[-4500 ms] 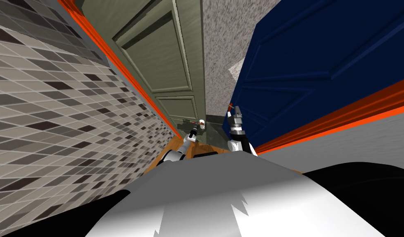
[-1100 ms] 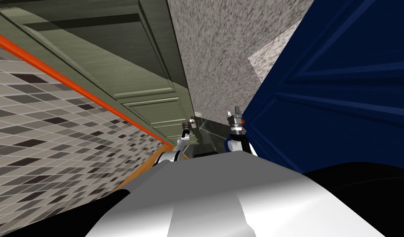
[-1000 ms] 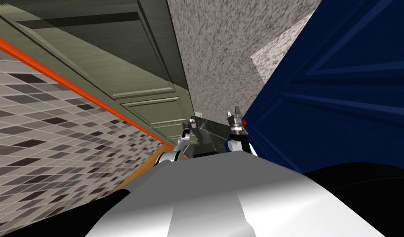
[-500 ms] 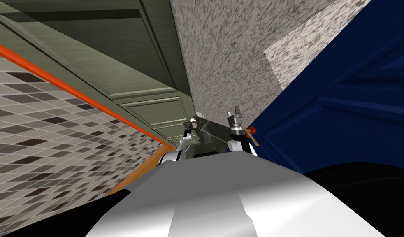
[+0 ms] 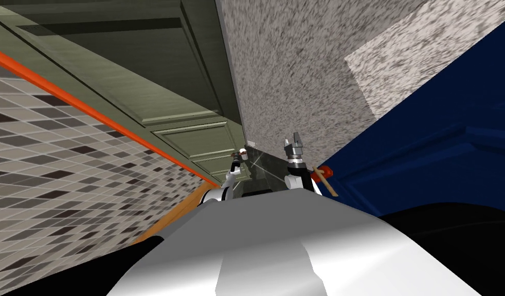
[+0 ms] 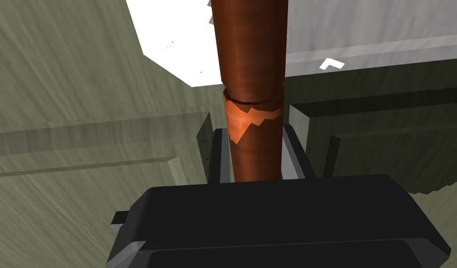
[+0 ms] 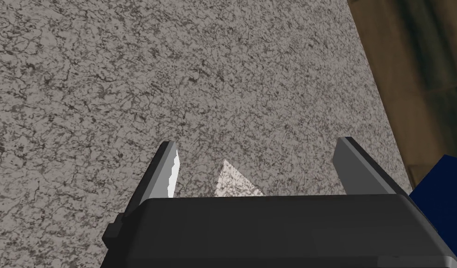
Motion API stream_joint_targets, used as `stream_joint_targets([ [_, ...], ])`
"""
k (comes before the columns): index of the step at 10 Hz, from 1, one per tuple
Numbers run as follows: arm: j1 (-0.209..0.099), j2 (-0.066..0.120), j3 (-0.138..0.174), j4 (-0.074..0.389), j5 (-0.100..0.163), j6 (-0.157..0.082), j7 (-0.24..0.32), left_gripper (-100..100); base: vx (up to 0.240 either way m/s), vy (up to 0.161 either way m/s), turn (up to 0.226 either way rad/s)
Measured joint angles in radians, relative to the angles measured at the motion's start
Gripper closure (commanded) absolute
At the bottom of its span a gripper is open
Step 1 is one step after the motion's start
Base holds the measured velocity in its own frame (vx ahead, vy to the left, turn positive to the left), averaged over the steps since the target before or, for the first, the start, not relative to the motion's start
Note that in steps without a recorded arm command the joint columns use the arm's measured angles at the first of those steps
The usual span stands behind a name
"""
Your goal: Push the door open
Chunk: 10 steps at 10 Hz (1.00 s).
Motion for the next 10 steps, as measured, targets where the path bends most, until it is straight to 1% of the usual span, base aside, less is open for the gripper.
stream_joint_targets([
  [1,-0.014,0.003,0.002,0.024,0.004,-0.012,-0.002,100,0.059,-0.011,-0.026],
  [2,0.02,-0.004,-0.001,-0.05,0.001,0.018,-0.009,100,0.065,0.0,0.063],
  [3,0.008,0.002,-0.005,-0.039,0.003,0.023,-0.009,100,0.104,0.012,0.126],
  [4,0.009,0.001,-0.011,-0.042,0.005,0.026,-0.01,100,0.09,0.002,0.027],
  [5,0.018,0.004,-0.019,-0.052,0.005,0.028,-0.007,100,0.063,-0.013,0.036],
  [6,0.006,0.007,-0.018,-0.03,0.007,0.015,-0.007,100,0.085,-0.006,0.173],
  [7,0.014,0.002,-0.017,-0.041,0.009,0.015,-0.015,100,0.072,-0.004,0.024],
  [8,-0.019,0.012,-0.015,0.019,0.014,-0.008,-0.015,100,0.039,0.01,0.003],
  [9,-0.02,0.02,-0.016,0.026,0.015,-0.02,-0.009,100,0.013,0.017,0.007],
  [10,-0.01,0.018,-0.017,0.003,0.014,-0.01,-0.009,100,0.051,0.009,0.079],
])
